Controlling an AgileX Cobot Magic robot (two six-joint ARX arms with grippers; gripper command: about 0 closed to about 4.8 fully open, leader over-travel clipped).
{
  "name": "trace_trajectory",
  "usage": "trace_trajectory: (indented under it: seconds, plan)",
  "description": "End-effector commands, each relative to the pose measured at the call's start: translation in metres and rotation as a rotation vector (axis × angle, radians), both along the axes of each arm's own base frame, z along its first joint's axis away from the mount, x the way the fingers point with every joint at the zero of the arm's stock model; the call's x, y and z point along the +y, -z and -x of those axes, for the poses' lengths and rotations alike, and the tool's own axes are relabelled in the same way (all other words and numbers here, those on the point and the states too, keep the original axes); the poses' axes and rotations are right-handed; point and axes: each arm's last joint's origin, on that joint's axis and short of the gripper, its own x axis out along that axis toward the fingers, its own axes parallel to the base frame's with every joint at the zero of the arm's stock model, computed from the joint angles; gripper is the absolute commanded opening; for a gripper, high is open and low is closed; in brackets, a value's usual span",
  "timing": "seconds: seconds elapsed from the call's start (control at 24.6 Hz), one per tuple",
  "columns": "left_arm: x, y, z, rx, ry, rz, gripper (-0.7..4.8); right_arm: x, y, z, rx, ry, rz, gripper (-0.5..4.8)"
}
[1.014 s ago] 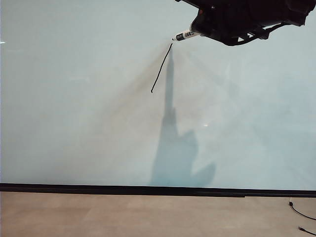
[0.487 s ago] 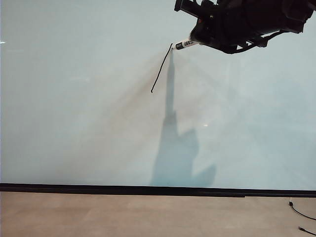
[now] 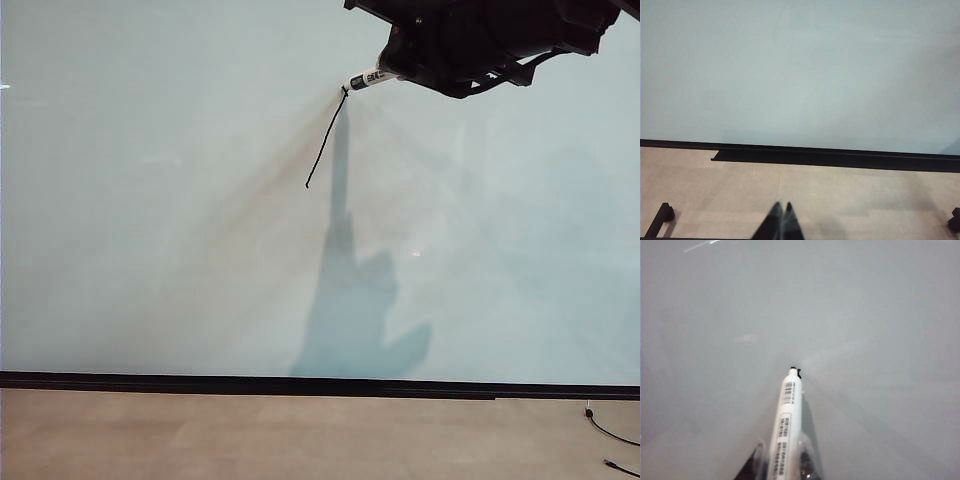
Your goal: Pick up the pen on the shelf to the right of the whiteboard and write the letter A.
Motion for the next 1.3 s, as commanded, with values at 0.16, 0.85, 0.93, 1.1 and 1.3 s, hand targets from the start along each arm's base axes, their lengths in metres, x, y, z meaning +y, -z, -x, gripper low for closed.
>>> trace_trajectory:
  seconds: [0.16, 0.85, 0.93, 1.1, 1.3]
  plan:
    - [0.0, -0.002, 0.0, -0.011, 0.001, -0.004, -0.04, -0.001, 0.0, -0.001, 0.029, 0.035, -0.011, -0.05]
    - [0.0, -0.002, 0.0, -0.011, 0.001, -0.004, -0.04, -0.001, 0.006, 0.0, 0.073, 0.087, 0.011, -0.05]
    - [0.0, -0.002, 0.0, -0.011, 0.001, -0.004, -0.05, -0.001, 0.006, -0.001, 0.076, 0.095, 0.012, -0.05]
    - [0.0, -0.002, 0.0, -0.011, 0.001, -0.004, -0.04, -0.001, 0.007, -0.001, 0.081, 0.098, 0.015, -0.05]
    - [0.0, -0.002, 0.0, -0.011, 0.001, -0.004, -0.05, -0.002, 0.011, 0.001, 0.098, 0.105, 0.027, -0.05]
